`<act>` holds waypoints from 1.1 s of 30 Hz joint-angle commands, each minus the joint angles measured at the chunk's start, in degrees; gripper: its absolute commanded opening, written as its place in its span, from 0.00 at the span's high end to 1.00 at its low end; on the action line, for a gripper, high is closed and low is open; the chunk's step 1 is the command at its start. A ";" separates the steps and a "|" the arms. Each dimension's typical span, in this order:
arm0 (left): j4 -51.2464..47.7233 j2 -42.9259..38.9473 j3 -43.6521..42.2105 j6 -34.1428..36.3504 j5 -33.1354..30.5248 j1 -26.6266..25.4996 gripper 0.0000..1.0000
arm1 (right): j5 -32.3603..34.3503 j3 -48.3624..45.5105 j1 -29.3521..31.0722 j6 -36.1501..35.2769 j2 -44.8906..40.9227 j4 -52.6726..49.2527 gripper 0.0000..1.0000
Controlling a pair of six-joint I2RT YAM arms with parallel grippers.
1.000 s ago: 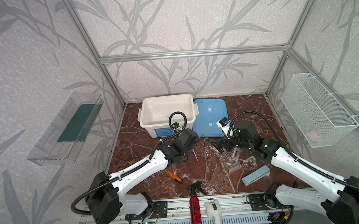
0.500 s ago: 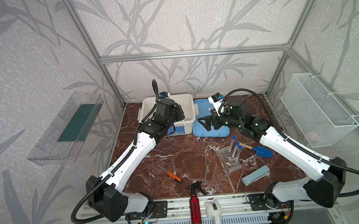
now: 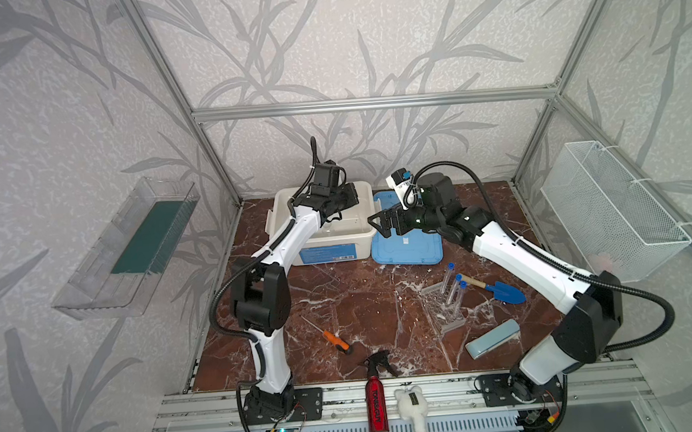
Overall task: Organize the chemistry lab equipment
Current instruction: 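Lift the pipette over the white bin with left gripper while right gripper approaches bin, then lower the pipette into the white bin and open the left gripper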
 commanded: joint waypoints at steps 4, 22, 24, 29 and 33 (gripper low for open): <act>-5.50 5.60 5.60 -0.25 1.39 -0.02 1.00 | -2.25 2.50 -0.86 -0.09 2.43 -0.37 0.01; -8.27 16.87 12.05 1.74 -1.75 -2.53 1.00 | -4.21 -3.30 -2.19 2.77 2.08 4.25 0.01; -7.09 17.25 10.98 1.66 -2.04 -2.53 1.00 | -3.87 -3.74 -2.25 2.81 1.80 4.34 0.01; -5.37 18.39 9.49 0.90 -0.51 -2.43 0.99 | -3.85 -4.28 -2.15 3.08 1.22 4.71 0.01; -4.01 19.02 9.01 -0.19 0.51 -2.26 0.99 | -3.43 -4.54 -2.23 2.94 0.95 4.66 0.01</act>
